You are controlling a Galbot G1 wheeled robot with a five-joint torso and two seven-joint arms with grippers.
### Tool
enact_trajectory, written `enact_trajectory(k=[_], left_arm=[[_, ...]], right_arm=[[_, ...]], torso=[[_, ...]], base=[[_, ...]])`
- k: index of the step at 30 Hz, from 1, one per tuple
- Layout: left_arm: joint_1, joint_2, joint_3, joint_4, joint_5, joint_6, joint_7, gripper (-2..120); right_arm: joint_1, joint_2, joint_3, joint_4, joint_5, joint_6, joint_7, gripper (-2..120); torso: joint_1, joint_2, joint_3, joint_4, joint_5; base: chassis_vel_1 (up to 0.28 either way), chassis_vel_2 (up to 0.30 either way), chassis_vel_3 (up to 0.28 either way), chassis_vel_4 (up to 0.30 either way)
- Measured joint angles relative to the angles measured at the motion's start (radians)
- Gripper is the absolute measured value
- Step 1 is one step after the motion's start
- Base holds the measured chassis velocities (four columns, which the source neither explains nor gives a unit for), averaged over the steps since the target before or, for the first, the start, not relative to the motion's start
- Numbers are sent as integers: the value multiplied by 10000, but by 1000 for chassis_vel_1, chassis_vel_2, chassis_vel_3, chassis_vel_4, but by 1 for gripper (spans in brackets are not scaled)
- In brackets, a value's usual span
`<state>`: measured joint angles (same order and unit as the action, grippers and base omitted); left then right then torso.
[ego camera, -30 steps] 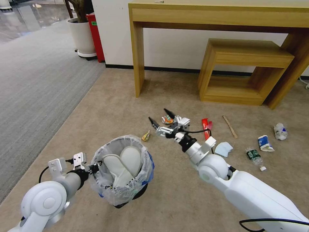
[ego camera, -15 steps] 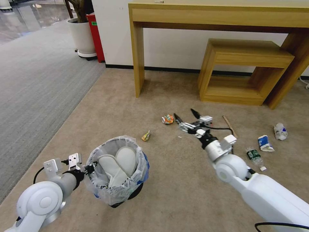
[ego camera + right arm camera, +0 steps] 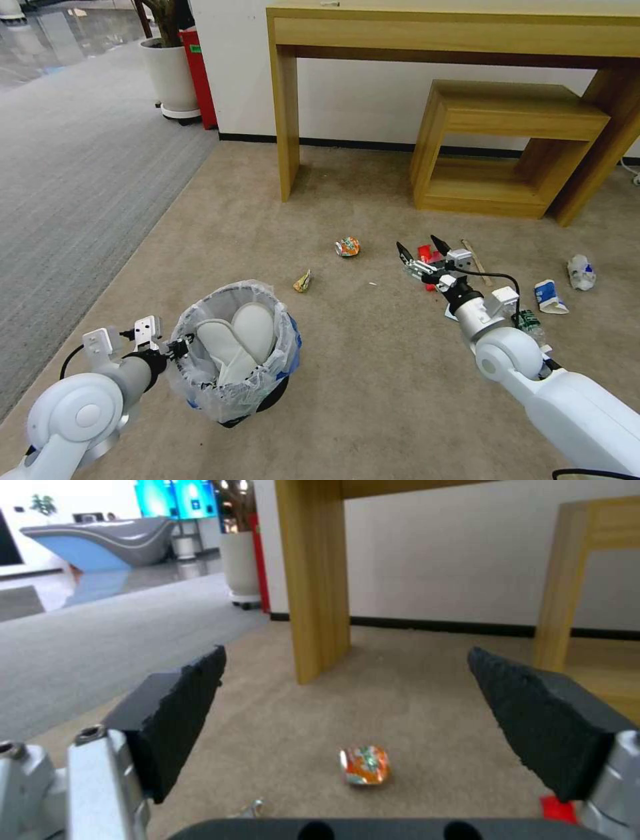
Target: Pick up the trash bin and place the garbage on the floor into it.
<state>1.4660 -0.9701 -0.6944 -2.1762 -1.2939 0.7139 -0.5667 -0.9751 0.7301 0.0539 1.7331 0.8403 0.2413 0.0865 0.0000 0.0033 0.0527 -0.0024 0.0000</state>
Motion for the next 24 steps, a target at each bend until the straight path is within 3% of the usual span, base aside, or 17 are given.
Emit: enact_trajectory(k=[24], left_arm=[[-68, -34, 84, 30, 18, -37, 7, 1]], right_arm=[[-166, 336, -40, -486, -334, 504, -355, 89]], torso=[[0, -1, 0, 4, -2]], base=[[169, 166, -171, -158]])
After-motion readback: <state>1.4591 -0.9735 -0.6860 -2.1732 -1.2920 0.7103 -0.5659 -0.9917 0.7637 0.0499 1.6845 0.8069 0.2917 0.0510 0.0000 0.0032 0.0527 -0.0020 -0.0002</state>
